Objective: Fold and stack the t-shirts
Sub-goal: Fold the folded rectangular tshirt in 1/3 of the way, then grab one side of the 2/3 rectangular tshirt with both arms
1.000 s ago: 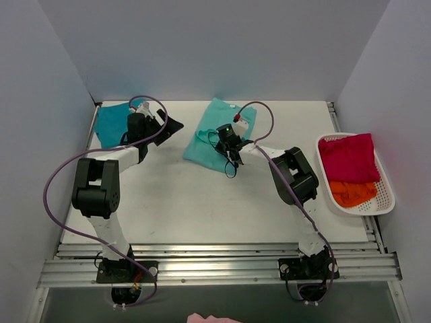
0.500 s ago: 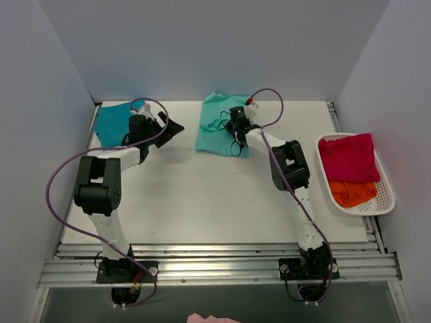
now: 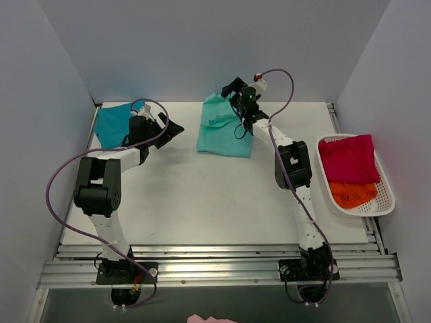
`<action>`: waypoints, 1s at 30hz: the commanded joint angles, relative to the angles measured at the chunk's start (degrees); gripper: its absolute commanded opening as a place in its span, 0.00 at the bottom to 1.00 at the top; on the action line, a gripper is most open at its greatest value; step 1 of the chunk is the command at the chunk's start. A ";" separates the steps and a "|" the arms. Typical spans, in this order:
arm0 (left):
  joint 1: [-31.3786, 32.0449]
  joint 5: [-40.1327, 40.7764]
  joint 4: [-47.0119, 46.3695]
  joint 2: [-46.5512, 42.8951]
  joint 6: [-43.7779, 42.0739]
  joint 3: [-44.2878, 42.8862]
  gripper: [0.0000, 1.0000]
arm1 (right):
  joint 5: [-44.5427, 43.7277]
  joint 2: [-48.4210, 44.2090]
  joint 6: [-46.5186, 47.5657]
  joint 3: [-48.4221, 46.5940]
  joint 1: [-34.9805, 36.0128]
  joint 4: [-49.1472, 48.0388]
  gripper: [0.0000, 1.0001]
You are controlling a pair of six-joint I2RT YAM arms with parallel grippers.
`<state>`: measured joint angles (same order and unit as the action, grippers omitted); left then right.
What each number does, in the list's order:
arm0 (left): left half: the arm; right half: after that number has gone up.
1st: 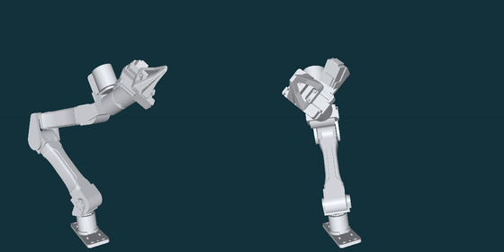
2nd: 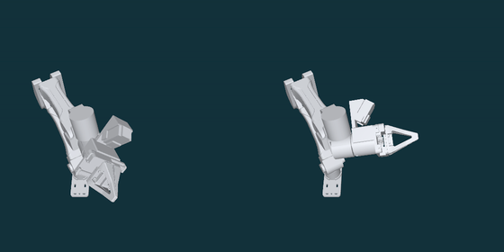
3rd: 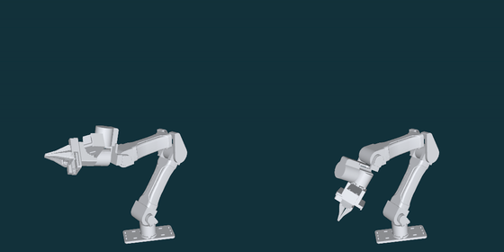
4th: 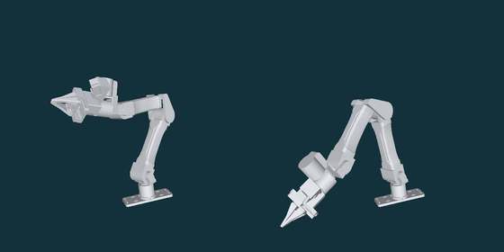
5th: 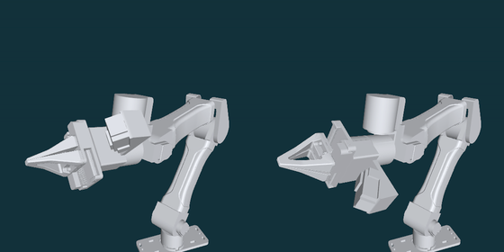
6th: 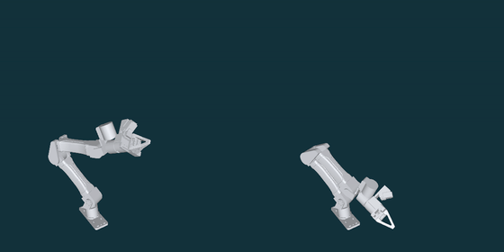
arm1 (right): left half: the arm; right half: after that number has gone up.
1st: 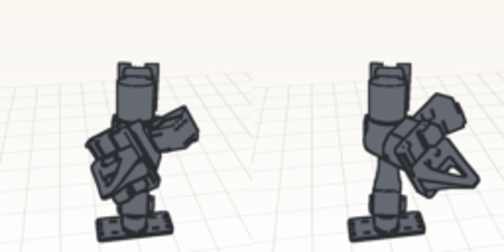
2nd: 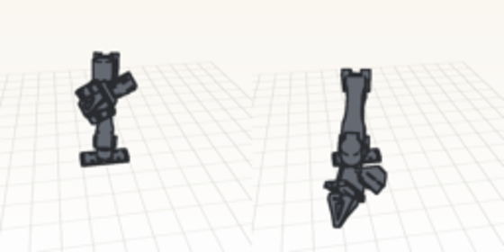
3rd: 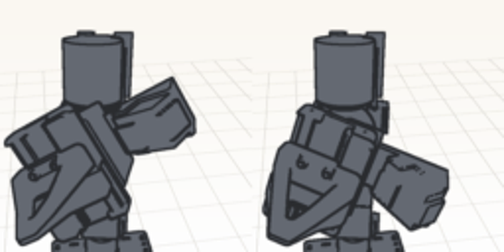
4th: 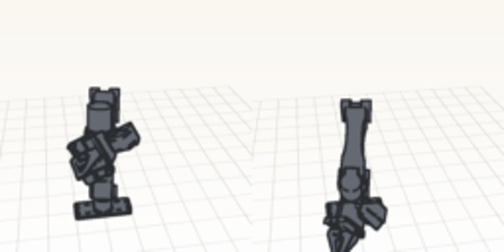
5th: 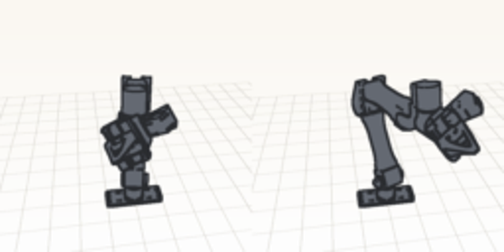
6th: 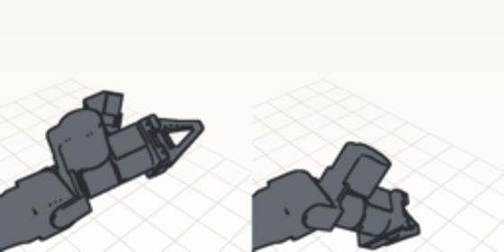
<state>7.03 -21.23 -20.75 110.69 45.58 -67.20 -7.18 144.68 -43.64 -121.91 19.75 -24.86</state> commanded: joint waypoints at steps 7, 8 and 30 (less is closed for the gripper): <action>2.90 2.43 -3.06 -0.49 -2.17 1.46 0.96 | -4.15 -26.00 0.66 35.38 -2.26 -16.00 0.88; 3.43 2.34 -3.94 0.04 -1.47 1.54 0.96 | -5.90 -31.51 0.31 42.64 -2.34 -14.96 0.88; 11.87 6.03 -9.04 10.42 6.36 -1.26 0.97 | -0.65 -36.59 -11.38 73.04 2.31 -16.09 0.76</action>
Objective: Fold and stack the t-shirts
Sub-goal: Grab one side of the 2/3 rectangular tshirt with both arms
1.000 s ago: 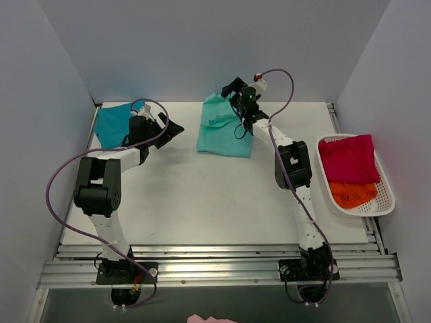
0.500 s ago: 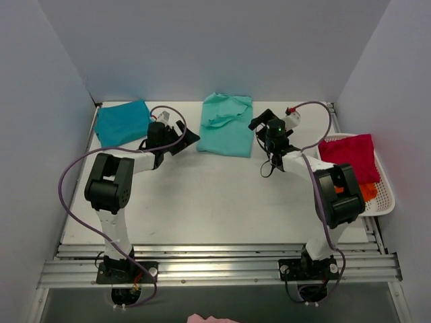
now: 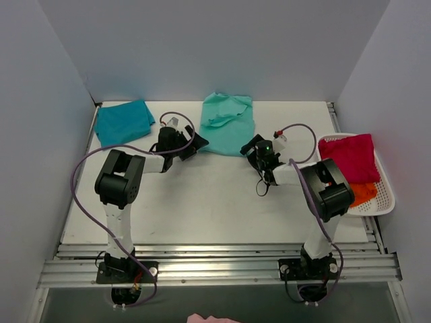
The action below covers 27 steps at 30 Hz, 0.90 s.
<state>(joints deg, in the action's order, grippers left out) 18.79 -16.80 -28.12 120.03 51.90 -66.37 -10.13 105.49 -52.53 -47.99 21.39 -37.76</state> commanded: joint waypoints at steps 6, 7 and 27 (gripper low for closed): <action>-0.07 1.94 -0.62 1.44 -0.83 -2.98 0.98 | 3.28 7.79 -2.66 -5.01 2.25 -2.76 0.68; -0.15 2.03 -0.45 1.52 -0.92 -3.24 0.98 | 3.54 8.06 -2.66 -5.10 2.26 -2.93 0.59; -0.33 6.34 6.94 4.53 -3.29 -10.11 0.02 | -0.15 5.34 -3.36 -2.64 1.90 0.84 0.00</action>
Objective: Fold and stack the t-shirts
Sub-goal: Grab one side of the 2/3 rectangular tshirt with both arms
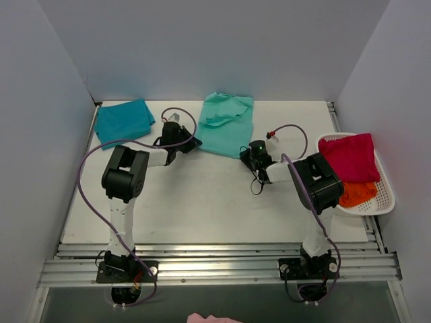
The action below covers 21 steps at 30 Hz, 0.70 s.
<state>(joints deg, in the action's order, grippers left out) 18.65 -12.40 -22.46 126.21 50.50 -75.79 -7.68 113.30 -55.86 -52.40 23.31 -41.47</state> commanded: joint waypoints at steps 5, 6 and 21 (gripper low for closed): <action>0.86 3.52 -0.13 -9.90 -1.37 7.92 0.02 | -5.49 -8.87 -0.57 5.02 2.44 6.66 0.00; 1.47 3.79 -0.56 -11.50 -1.20 9.76 0.02 | -6.02 -10.01 -0.66 6.16 3.05 7.45 0.00; 15.62 17.32 18.22 -48.94 1.08 30.79 0.02 | -18.59 -47.35 -3.47 16.54 18.96 33.72 0.00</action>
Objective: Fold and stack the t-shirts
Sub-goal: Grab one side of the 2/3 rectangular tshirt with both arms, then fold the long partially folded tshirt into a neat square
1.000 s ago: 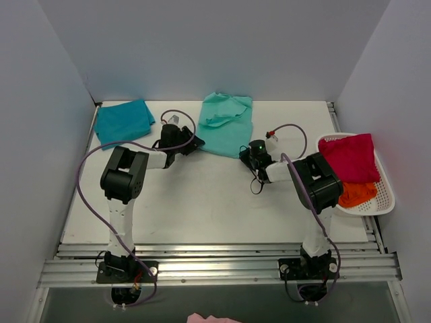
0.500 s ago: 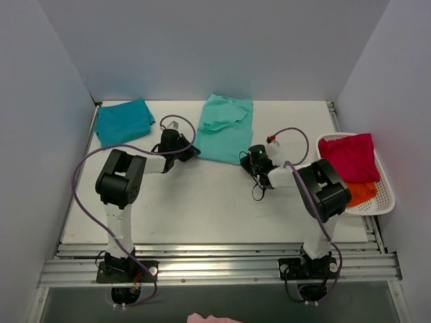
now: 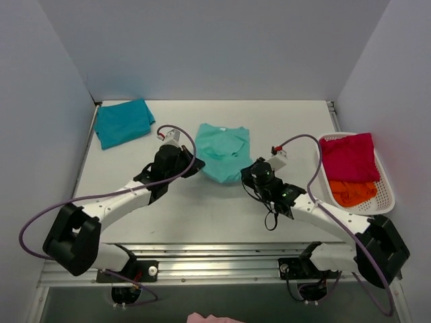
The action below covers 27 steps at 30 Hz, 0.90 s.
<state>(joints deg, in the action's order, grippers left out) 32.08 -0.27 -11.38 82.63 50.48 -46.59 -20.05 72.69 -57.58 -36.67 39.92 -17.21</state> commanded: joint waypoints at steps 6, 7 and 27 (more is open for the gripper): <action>3.87 7.04 14.25 -13.19 2.34 1.85 0.03 | -8.24 -13.79 -2.36 -0.07 4.55 16.77 0.00; 3.87 7.21 14.97 -13.89 2.43 1.59 0.03 | -8.77 -14.67 -2.10 -0.33 4.55 16.95 0.00; -0.78 8.10 18.67 -6.96 0.67 -10.62 0.20 | -10.62 -1.51 2.56 -12.81 1.65 18.27 0.00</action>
<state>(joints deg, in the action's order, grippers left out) 33.52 8.95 8.40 73.69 52.42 -53.21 -28.69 68.84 -56.62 -46.22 43.22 1.50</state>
